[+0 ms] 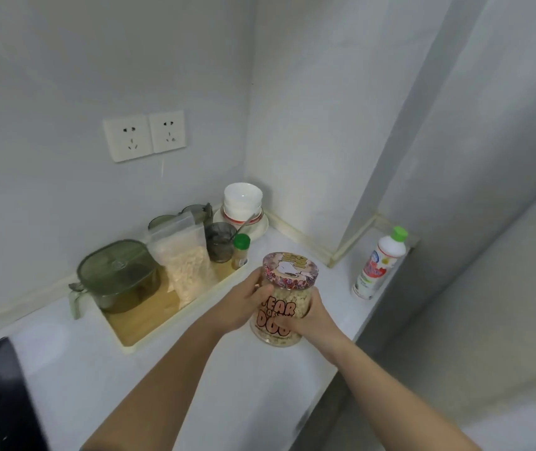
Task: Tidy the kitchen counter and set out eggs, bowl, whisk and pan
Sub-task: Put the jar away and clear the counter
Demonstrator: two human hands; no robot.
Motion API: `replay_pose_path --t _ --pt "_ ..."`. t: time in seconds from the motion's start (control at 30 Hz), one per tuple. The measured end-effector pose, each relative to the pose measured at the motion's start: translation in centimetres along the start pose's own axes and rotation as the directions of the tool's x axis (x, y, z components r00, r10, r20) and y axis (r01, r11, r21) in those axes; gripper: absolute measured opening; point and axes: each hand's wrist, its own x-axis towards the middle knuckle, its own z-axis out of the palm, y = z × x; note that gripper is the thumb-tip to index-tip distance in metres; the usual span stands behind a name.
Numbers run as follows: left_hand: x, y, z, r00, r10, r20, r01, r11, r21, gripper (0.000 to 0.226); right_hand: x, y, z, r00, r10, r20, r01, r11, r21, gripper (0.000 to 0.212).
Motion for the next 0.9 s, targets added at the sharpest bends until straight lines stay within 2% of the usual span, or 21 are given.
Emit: replay_pose_path --t 0.1,0.17,0.23,0.43,0.63,0.9 --pt "5.4 -1.1 -0.2 1.000 0.012 -0.024 -0.011 0.998 0.058 0.058 5.4 -0.2 -2.0 0.997 -0.033 -0.063 0.033 0.999 -0.009 0.086" --pt "8.9 -1.5 -0.3 0.999 0.020 -0.045 -0.015 0.994 0.112 0.048 9.4 0.5 -3.3 0.996 -0.063 -0.069 0.063 0.998 -0.012 0.085" --pt "11.9 -2.1 -0.1 0.995 0.045 -0.088 -0.032 0.989 0.143 0.048 13.1 1.6 -4.5 0.995 -0.048 -0.082 0.046 0.998 -0.031 0.096" --pt "18.3 -4.8 0.2 0.976 0.075 -0.205 -0.052 0.992 0.116 0.055 20.5 3.9 -6.6 0.996 -0.055 -0.076 0.050 0.997 -0.065 0.104" --pt "21.7 -6.9 0.9 0.945 0.082 -0.316 -0.067 0.996 0.059 0.060 24.7 3.9 -7.3 0.995 -0.083 -0.062 0.079 0.995 -0.068 0.093" --pt "23.2 -7.1 0.5 0.930 0.089 -0.355 -0.075 0.996 0.051 0.060 26.8 4.6 -8.1 0.998 -0.059 0.006 0.059 0.998 -0.038 0.099"
